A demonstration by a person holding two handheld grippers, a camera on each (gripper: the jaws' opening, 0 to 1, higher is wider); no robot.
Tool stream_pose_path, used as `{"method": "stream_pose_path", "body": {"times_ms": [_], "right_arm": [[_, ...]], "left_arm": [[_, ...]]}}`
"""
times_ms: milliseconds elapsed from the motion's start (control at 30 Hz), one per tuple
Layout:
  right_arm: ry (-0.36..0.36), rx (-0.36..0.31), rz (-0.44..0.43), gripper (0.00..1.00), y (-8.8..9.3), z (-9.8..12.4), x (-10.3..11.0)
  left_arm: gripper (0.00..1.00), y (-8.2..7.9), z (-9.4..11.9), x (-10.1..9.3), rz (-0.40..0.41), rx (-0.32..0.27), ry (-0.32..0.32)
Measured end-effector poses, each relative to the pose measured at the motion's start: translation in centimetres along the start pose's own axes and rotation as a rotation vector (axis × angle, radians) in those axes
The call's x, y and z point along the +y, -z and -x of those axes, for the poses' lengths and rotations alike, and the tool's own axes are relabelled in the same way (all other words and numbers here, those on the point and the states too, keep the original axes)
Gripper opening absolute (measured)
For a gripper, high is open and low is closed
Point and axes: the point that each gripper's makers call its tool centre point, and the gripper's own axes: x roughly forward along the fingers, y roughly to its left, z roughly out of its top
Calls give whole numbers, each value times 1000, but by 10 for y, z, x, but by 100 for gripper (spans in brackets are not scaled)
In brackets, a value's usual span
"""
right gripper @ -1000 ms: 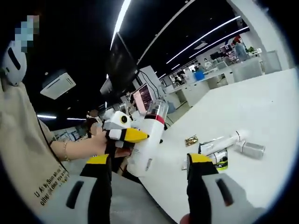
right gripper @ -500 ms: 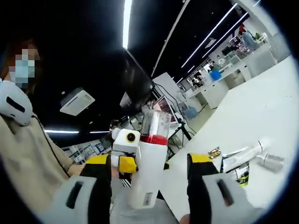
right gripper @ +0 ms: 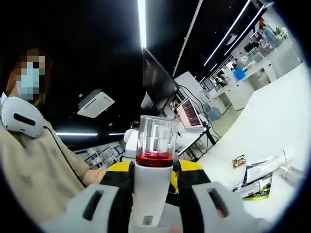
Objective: Arrange the skincare products in the storage area until every visible bottle or jar stands upright without overlapping.
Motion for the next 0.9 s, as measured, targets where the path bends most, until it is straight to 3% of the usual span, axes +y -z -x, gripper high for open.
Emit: {"method": "stream_pose_path", "body": {"times_ms": [233, 433, 467, 567, 667, 767, 900], "right_arm": [[52, -9, -5, 28, -6, 0, 1], [153, -2, 148, 27, -12, 1, -3], [176, -6, 151, 27, -14, 2, -6], [236, -35, 162, 27, -20, 7, -12], [345, -48, 194, 27, -25, 15, -23], [439, -38, 239, 27, -29, 18, -27], [583, -77, 270, 27, -39, 24, -35]], "left_arm": [[25, -4, 0, -3, -26, -8, 14], [27, -10, -4, 3, -95, 10, -52], [28, -11, -4, 7, -135, 11, -82], [29, -15, -6, 12, -135, -4, -151], [30, -17, -8, 18, -179, -10, -235], [29, -20, -12, 22, -293, 7, -342], [28, -29, -16, 27, -419, -21, -512]]}}
